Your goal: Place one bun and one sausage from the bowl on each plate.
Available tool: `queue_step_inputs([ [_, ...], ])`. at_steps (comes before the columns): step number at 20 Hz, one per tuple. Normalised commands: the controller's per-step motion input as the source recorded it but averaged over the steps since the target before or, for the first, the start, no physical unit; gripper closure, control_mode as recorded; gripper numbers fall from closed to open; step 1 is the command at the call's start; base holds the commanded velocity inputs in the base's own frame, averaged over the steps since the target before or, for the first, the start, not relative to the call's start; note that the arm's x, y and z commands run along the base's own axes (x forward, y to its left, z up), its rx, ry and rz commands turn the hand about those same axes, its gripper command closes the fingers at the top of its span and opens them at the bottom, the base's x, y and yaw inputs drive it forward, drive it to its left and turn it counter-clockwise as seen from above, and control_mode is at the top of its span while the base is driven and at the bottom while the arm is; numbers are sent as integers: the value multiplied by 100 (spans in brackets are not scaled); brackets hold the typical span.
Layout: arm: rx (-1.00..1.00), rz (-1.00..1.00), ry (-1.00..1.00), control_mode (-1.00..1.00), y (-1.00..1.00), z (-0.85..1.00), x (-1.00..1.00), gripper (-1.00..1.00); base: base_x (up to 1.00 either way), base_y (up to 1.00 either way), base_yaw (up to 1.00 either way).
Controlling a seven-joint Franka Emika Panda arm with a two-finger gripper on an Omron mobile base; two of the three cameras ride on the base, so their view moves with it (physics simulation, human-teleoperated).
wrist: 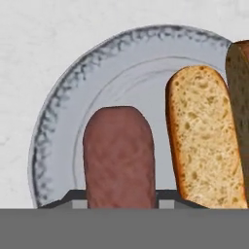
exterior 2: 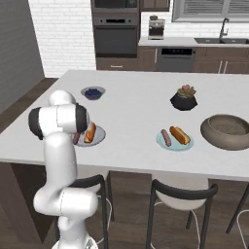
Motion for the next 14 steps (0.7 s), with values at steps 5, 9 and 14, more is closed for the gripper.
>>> queue_step_inputs([
  [5,8,2,-26,-100,-23,0,0,-100,0,0,0],
  [9,13,0,-33,-100,-1,59,0,-100,0,0,0],
  [14,10,5,-34,-100,0,100,-2,-100,0,0,0],
])
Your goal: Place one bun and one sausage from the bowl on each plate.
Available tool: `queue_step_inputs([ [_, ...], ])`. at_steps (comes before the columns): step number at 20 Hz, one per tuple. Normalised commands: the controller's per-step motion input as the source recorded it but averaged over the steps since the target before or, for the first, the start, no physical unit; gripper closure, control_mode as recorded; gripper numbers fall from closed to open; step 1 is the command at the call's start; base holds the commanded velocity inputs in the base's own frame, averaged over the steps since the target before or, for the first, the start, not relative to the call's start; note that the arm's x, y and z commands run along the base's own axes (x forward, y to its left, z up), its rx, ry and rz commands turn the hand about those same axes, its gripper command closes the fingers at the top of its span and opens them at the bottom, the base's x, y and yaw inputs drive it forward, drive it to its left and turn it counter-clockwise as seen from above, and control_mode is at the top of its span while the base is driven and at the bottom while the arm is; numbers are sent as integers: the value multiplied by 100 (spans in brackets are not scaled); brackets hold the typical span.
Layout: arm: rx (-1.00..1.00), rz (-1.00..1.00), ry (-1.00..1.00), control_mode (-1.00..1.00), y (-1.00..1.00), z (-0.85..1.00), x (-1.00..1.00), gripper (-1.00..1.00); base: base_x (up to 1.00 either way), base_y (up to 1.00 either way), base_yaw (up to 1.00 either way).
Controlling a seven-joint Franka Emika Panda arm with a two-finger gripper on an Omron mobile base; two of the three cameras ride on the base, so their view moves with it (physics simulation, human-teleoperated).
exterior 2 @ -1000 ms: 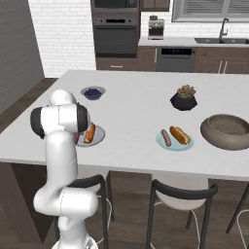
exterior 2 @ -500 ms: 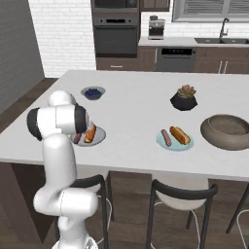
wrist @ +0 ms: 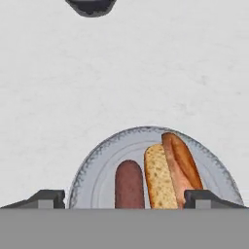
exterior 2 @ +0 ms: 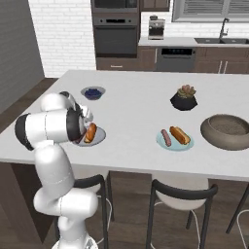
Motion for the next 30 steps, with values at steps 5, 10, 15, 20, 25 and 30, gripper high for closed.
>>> queue_step_inputs([
  [5,2,2,-13,-100,-11,100,-39,-100,0,0,0],
  [10,6,-1,-2,-100,-30,100,-72,-100,0,0,0],
  [15,18,-13,0,-100,-61,100,-100,-100,0,0,0],
  [20,15,-20,5,-100,-58,67,-100,-100,0,0,0],
  [25,2,-22,12,-100,-26,8,-100,-100,0,0,0],
  [30,0,-9,27,-100,0,-24,-100,-100,0,0,0],
])
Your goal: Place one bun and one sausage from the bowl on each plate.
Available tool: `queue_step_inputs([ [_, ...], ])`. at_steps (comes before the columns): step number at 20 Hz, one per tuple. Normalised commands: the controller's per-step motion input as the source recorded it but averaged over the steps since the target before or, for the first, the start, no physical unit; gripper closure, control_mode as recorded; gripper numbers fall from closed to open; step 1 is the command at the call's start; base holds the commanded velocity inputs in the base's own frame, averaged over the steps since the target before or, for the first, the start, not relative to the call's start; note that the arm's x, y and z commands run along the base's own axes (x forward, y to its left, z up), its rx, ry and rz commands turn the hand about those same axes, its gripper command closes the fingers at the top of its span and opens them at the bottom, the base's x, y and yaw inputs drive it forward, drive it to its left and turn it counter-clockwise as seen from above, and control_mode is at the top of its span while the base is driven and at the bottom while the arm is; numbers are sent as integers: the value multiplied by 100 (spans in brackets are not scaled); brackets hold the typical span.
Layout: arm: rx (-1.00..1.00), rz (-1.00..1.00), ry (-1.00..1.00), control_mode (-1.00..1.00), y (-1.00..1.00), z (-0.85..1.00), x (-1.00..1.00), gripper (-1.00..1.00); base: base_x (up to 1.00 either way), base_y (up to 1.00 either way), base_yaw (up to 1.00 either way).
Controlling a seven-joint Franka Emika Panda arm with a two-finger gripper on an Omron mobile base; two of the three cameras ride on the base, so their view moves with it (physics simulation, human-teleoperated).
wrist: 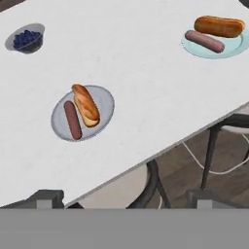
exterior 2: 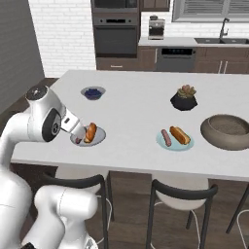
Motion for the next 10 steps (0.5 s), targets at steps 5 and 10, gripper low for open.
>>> queue_step_inputs([
  [5,0,0,3,-100,0,-93,-100,-100,0,0,0],
  [10,1,0,-8,-100,0,-85,-100,-100,0,0,0],
])
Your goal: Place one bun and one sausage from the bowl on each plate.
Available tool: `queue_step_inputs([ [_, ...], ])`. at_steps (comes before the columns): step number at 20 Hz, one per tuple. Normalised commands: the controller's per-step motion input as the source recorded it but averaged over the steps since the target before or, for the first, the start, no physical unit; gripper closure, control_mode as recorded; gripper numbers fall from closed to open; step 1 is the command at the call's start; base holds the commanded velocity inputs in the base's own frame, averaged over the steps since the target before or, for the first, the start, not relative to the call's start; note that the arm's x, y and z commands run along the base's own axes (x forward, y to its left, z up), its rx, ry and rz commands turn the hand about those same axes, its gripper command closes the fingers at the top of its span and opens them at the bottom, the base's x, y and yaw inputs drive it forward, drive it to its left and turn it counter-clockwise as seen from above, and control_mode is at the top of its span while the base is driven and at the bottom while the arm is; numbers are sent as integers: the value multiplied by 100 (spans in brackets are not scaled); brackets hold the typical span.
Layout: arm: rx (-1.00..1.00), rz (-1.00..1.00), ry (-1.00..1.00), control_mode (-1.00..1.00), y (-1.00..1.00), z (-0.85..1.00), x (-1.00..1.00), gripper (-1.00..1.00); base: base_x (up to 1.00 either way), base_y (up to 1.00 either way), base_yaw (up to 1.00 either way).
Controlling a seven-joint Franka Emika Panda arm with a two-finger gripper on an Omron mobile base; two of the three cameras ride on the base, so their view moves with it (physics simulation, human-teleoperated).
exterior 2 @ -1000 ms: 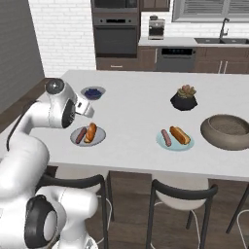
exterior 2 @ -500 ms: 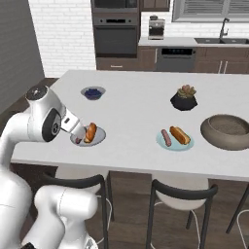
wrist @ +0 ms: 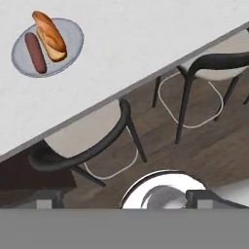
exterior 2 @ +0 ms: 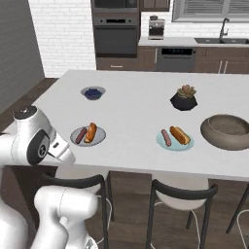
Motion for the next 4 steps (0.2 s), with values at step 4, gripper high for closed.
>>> queue_step_inputs([
  [4,2,0,-22,-100,0,-54,-100,-100,0,0,0],
])
